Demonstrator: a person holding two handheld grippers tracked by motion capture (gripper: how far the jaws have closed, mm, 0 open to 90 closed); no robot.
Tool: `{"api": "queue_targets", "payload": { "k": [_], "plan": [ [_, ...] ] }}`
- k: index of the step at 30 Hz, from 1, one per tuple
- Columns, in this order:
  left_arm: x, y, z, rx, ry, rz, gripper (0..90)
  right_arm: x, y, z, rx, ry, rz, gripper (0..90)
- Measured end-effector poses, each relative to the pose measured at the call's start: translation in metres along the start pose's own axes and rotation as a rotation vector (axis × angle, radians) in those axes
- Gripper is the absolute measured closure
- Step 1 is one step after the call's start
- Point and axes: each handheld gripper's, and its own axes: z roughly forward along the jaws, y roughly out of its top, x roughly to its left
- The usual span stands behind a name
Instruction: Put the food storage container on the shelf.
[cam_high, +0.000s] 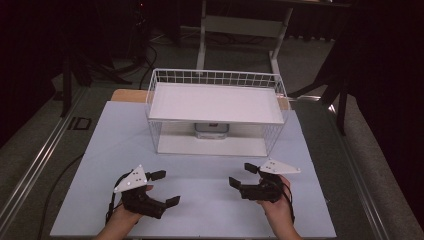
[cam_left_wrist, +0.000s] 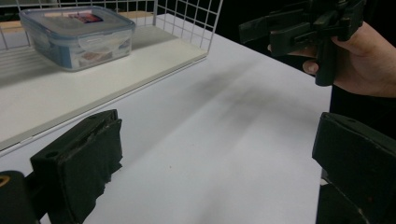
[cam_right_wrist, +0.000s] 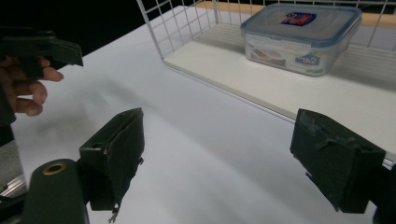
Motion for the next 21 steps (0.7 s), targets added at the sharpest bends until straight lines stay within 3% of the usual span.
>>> {"api": "queue_targets", "payload": {
  "k": [5, 9, 13, 21],
  "plan": [
    [-0.002, 0.002, -0.010, -0.009, 0.010, 0.002, 2.6, 0.002, -0.004, -0.010, -0.001, 0.014, -0.012, 17.5],
    [-0.002, 0.000, -0.018, 0.017, 0.020, 0.022, 2.6, 0.005, -0.008, -0.015, 0.017, 0.015, -0.023, 17.5],
    [-0.002, -0.001, -0.028, -0.001, 0.025, 0.026, 2.6, 0.006, -0.011, -0.024, 0.002, 0.013, -0.034, 17.5],
    [0.000, -0.011, -0.028, -0.026, 0.036, 0.002, 2.6, 0.000, -0.018, -0.035, -0.013, 0.024, -0.024, 17.6]
  ]
}}
